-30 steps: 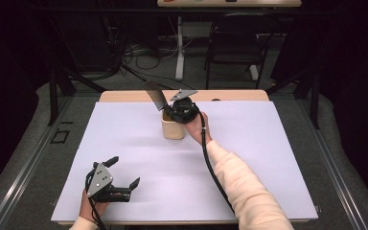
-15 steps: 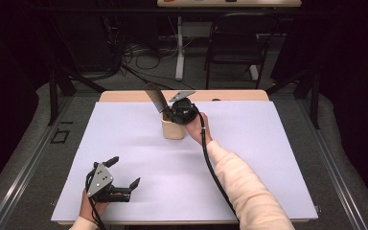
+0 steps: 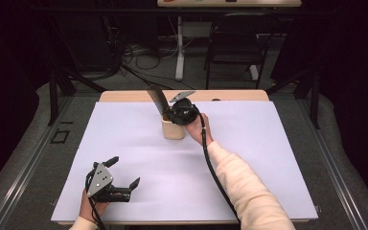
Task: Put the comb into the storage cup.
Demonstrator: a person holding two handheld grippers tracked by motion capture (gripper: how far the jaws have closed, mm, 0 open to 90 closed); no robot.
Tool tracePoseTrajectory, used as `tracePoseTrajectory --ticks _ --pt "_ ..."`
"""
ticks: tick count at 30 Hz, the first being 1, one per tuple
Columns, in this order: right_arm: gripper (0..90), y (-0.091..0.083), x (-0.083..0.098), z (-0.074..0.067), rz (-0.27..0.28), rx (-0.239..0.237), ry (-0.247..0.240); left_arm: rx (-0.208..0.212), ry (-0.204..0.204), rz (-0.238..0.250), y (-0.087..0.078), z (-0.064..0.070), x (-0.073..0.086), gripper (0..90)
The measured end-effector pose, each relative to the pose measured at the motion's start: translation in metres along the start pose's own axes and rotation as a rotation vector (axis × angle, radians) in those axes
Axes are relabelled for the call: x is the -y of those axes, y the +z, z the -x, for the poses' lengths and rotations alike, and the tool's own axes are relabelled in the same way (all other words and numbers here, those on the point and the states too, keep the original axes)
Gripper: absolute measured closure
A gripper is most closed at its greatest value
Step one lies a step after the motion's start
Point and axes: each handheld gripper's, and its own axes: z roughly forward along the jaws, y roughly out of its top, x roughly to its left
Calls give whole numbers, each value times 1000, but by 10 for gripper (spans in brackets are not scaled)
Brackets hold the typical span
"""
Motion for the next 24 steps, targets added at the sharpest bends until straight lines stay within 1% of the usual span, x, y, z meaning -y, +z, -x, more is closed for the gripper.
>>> tracePoseTrajectory --ticks 2,3,4,5,6,8,9,11,13,17,20,24 --pt "666 -2 0 0 -8 -7 10 1 0 1 0 0 0 0" --pt "642 -3 0 1 -5 -1 6 2 0 1 0 0 0 0" --pt "597 -5 -1 0 -7 6 8 2 1 1 0 0 0 0" --pt "561 -7 -1 0 -10 2 11 2 1 0 0 0 0 0" --pt "546 -9 -2 1 -9 0 14 -1 3 0 0 0 0 0" --pt "471 -13 -2 2 -2 0 31 1 1 0 0 0 0 0" --pt "454 -17 -2 4 -4 -8 43 0 2 -1 0 0 0 0" --pt "417 -22 -2 6 -4 -21 44 0 3 -1 0 0 0 0" --pt "395 -27 -2 8 -12 -31 44 2 3 -2 0 0 0 0" --pt "354 -37 -2 9 4 -47 49 1 3 -4 1 1 0 0" --pt "324 -43 -1 9 1 -63 49 0 3 -4 1 1 -1 0" --pt "282 -51 1 8 -6 -78 38 -2 2 -5 1 1 0 0"
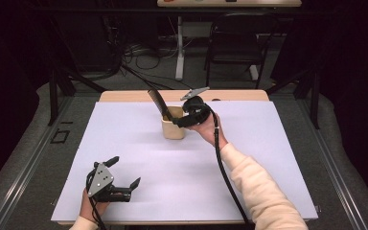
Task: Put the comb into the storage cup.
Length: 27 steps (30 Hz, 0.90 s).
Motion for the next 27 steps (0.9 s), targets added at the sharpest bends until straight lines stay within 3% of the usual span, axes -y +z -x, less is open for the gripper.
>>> tracePoseTrajectory --ticks 9,27 --pt "150 -17 6 -3 -2 -27 -16 2 8 -2 0 1 0 0" --pt "19 -46 32 -7 -43 -68 -40 2 10 0 0 1 0 0"
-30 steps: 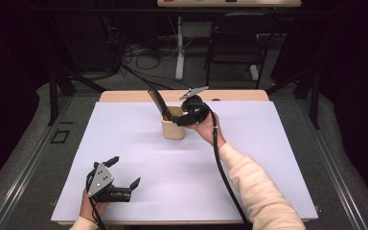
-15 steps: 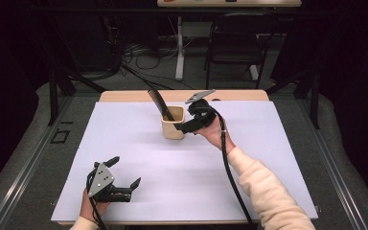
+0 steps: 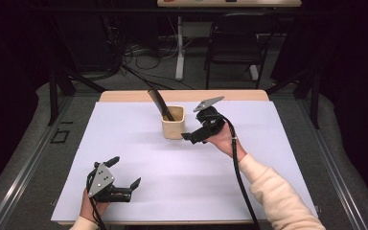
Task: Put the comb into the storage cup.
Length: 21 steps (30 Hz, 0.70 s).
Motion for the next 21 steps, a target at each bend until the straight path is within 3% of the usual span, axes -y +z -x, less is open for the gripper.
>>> tracePoseTrajectory --ticks 21 --pt "0 -31 45 1 15 8 19 1 -1 -7 0 0 0 0"
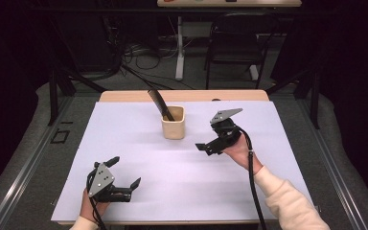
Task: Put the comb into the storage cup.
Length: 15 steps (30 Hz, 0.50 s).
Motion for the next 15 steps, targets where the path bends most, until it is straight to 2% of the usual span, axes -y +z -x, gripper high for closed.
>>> tracePoseTrajectory --ticks 15 --pt "0 -23 29 -13 -4 11 -27 2 1 -6 0 0 0 0"
